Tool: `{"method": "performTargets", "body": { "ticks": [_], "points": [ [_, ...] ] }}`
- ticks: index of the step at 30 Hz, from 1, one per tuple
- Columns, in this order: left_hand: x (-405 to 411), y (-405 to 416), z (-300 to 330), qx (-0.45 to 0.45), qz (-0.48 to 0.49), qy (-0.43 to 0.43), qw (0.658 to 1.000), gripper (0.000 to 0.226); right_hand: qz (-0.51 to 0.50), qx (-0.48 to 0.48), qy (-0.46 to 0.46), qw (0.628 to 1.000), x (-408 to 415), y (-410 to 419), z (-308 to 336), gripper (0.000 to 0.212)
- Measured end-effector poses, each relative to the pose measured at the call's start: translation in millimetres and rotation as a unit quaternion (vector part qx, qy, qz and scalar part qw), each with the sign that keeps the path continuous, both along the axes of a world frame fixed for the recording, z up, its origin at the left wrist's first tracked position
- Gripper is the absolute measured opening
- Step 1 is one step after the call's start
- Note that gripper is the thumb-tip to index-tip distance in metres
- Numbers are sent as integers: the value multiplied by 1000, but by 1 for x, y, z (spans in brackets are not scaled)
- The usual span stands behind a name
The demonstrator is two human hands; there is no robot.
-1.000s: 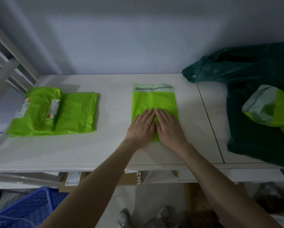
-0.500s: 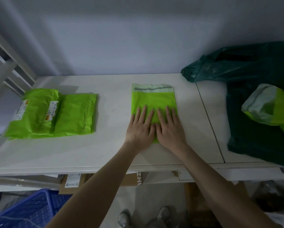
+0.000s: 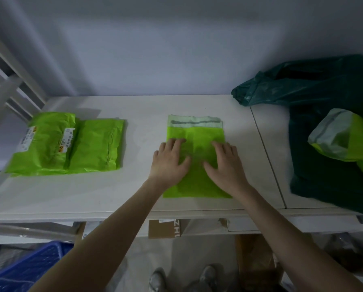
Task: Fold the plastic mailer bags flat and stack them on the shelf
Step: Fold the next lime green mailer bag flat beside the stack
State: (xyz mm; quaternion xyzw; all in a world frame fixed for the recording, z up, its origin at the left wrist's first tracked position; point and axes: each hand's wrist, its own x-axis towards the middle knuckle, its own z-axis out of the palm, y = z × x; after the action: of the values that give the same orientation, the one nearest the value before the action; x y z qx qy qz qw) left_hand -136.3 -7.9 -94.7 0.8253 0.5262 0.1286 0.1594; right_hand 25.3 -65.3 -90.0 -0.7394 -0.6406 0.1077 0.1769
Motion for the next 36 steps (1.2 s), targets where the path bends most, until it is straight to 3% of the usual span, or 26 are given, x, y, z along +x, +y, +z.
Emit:
{"method": "performTargets", "body": {
  "ticks": [2, 5, 10, 14, 20, 30, 36],
  "points": [
    [5, 14, 5, 53, 15, -42, 998, 50, -2, 46, -8, 999, 4, 13, 3, 49],
    [18, 36, 10, 86, -3, -55, 995, 65, 3, 70, -35, 997, 7, 41, 4, 45],
    [36, 61, -1, 60, -52, 41, 996, 51, 54, -5, -56, 997, -1, 78, 2, 50],
    [33, 66, -17, 34, -53, 107, 992, 55, 83, -40, -59, 994, -1, 88, -11, 52],
    [28, 65, -27, 13, -57, 86, 995, 54, 80, -65, -74, 992, 3, 85, -23, 55],
    [27, 64, -29, -13, 31, 80, 996, 73, -53, -107, -96, 988, 4, 82, -27, 80],
    [27, 62, -28, -2, 46, 74, 996, 79, -72, -111, -99, 986, 3, 81, -26, 83]
  ]
}}
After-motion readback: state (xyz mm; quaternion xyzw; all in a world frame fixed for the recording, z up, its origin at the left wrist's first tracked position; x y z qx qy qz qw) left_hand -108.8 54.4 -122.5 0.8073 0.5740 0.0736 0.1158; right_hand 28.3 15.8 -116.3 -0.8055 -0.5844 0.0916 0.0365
